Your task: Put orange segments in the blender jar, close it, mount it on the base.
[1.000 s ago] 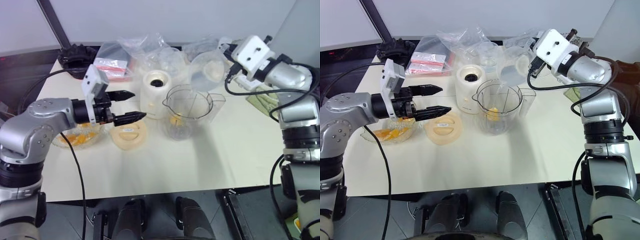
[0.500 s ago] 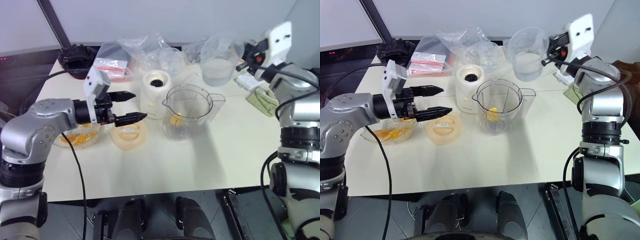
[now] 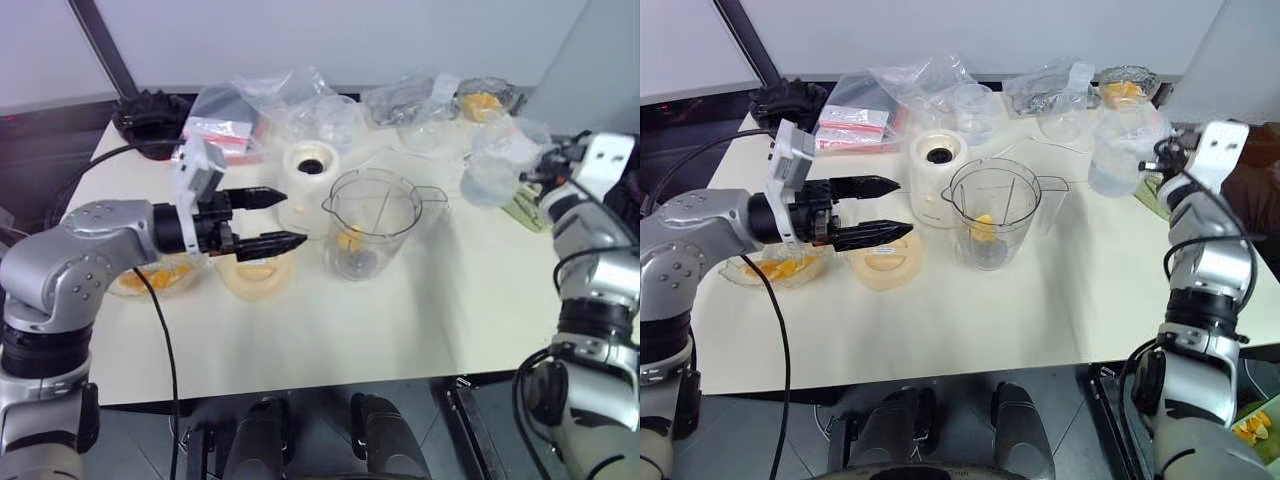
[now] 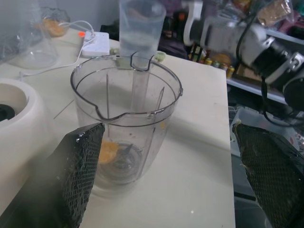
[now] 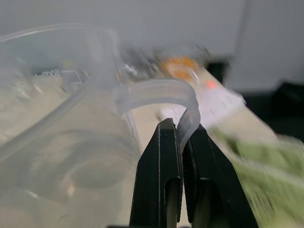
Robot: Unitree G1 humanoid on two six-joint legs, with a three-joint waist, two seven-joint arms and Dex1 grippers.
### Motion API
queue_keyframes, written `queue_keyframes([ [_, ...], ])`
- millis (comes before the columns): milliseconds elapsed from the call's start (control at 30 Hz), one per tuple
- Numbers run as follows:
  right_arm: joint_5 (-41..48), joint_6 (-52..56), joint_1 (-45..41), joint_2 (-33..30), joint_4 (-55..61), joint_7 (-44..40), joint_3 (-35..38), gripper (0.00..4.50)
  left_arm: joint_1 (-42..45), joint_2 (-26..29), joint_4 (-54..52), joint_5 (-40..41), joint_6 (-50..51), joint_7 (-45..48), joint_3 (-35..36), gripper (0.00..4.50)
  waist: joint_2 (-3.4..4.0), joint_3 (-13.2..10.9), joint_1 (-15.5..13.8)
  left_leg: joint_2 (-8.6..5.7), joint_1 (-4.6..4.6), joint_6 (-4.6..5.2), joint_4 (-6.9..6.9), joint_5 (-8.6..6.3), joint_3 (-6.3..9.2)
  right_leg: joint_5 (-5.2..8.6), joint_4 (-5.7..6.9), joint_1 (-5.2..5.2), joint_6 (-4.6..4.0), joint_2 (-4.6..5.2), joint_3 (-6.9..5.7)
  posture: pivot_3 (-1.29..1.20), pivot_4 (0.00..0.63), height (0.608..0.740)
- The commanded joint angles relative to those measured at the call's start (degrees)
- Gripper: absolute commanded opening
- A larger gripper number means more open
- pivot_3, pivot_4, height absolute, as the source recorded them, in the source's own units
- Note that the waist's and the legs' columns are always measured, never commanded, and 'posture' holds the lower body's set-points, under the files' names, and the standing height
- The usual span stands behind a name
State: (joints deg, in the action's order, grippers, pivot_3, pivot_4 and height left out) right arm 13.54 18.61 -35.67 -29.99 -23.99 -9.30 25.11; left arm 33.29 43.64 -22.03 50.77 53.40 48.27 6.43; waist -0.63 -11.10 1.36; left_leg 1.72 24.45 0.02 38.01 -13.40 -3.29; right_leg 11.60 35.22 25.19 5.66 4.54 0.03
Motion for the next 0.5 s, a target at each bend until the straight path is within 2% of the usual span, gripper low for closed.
queue_keyframes([
  [33, 0.23, -6.55, -0.39, 0.79, -1.19, 3.29, 2.44, 0.04, -0.56, -0.48, -2.05, 1.43, -0.03, -1.19, 1.54, 4.5, 0.0, 0.0, -0.01, 0.0, 0.0, -0.01, 0.0, 0.0, 0.0, 0.0, 0.0, 0.0, 0.0, 0.0, 0.01, 0.0, 0.15, 0.74],
  [500, -1.76, -20.09, 1.72, 1.95, -19.56, 5.64, 0.84, 0.04, -1.68, -1.3, -2.46, 3.11, 0.5, -4.19, 1.69, 4.5, 0.0, 0.0, -0.15, -0.01, -0.03, -0.02, 0.01, 0.01, 0.01, 0.0, -0.04, -0.06, 0.0, -0.01, 0.03, 0.0, 0.15, 0.74],
])
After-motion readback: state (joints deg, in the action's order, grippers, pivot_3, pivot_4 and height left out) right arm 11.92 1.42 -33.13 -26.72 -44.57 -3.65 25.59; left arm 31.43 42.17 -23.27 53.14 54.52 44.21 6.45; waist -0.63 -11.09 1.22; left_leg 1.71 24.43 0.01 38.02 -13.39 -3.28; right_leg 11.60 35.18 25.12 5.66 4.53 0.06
